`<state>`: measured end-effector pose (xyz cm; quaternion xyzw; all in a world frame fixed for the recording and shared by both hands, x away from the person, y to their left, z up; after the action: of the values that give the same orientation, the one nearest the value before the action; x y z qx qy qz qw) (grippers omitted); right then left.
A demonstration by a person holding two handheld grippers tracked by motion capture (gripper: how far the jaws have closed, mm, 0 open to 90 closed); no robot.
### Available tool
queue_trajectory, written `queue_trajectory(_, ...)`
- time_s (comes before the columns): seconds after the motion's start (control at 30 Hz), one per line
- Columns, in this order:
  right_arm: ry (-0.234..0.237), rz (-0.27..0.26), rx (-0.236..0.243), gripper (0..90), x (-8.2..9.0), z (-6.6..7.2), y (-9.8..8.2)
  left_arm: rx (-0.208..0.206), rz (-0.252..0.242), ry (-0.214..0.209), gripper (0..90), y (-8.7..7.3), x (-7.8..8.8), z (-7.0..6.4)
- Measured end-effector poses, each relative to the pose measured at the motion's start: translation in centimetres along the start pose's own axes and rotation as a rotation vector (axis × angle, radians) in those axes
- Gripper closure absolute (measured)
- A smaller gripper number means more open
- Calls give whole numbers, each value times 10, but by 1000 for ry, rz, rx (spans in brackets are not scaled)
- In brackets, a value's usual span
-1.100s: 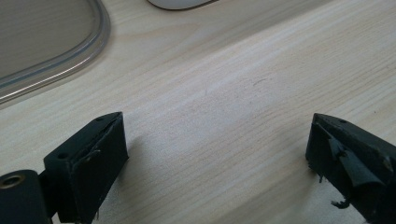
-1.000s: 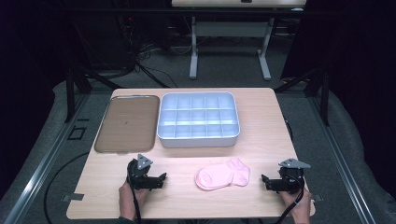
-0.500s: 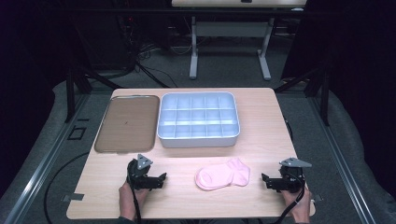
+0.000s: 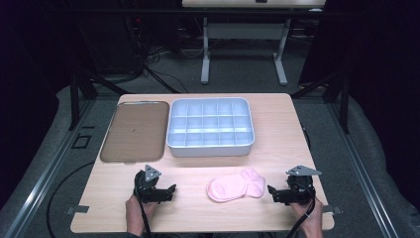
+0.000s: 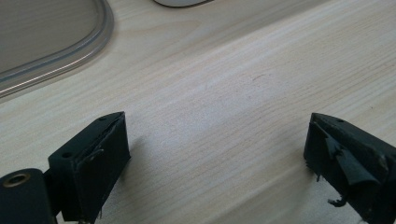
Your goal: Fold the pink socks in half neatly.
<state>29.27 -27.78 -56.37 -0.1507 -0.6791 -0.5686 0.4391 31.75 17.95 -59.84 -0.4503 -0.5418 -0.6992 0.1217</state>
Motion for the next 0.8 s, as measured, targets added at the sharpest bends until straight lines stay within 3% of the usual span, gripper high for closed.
queue_trajectory(0.27, 50, 38, 99, 13, 0, 32, 19, 5, -1, 1, 66, 0, 0, 0)
queue_trajectory(0.33, 82, 49, 117, 8, -3, 41, 24, 5, 0, 0, 66, 0, 0, 0)
queue_trajectory(0.57, 115, 98, 200, 0, -20, 70, 42, 6, 0, 1, 65, 0, 0, 0)
queue_trajectory(0.7, 137, 101, 223, 0, -31, 85, 51, 6, 0, 1, 65, 0, 0, 0)
queue_trajectory(0.8, 148, 151, 272, 0, -43, 96, 57, 5, 0, 1, 65, 0, 0, 0)
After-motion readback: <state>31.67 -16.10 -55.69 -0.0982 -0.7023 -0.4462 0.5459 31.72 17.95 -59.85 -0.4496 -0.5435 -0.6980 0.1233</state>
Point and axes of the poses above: each handheld gripper's, and its own axes: x roughly backward along the jaws, y roughly out of its top, z roughly to its left, the point moved 1 cm from there along -x, roughly forward along the jaws, and after that the axes turned 6 degrees about z, right-handed, at the moved point
